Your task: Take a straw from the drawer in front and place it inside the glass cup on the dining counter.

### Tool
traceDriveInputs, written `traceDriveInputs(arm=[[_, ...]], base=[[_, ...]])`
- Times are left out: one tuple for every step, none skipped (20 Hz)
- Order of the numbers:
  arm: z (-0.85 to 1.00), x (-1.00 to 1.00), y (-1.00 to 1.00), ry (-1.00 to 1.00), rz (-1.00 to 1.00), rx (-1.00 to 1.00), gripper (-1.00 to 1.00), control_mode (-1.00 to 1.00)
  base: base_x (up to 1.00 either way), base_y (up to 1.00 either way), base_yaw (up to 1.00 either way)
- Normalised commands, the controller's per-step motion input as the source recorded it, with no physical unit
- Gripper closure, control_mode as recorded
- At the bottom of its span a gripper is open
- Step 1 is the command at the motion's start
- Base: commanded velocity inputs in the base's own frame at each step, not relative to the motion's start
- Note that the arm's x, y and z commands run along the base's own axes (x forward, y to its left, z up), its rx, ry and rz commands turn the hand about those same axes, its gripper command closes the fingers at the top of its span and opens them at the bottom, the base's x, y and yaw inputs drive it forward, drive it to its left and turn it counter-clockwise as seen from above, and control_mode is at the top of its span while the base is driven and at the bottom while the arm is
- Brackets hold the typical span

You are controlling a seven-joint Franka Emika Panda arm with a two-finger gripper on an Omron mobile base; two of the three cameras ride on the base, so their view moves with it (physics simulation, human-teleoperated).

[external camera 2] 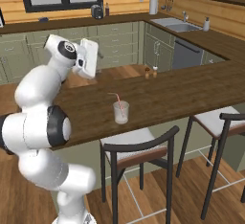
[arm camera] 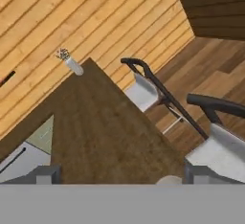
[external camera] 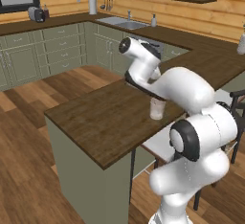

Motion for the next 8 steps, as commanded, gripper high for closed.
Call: traceDriveInputs(arm=[[-1.00, -0.97, 0.18, -0.53, 0.25, 0.61, -1.00, -1.00], [-1.00, -1.00, 0.06, -0.42, 0.29, 0.61, -1.00, -1.00], [-1.00, -1.00, 0.00, -0.33, 0.33, 0.59, -1.00, -1.00], [-1.00, -1.00, 0.00, -0.29, 0.35, 0.57, -1.00, -1.00], [-1.00, -1.00, 0.00, -0.27, 0.38, 0.56, -1.00, -1.00], [-1.00, -1.00, 0.00, -0.21, 0.39, 0.54, -1.00, -1.00], [-1.00, -1.00, -0.14, -0.18, 0.41, 0.52, -1.00, -1.00], [-1.00, -1.00, -0.19, -0.12, 0.41, 0.47, -1.00, -1.00]], base=[[0.00, 0.00, 0.00], [0.00, 0.00, 0.00], [0.00, 0.00, 0.00], [0.00, 0.00, 0.00], [0.00, 0.00, 0.00], [0.00, 0.00, 0.00], [0.00, 0.00, 0.00], [0.00, 0.00, 0.00]])
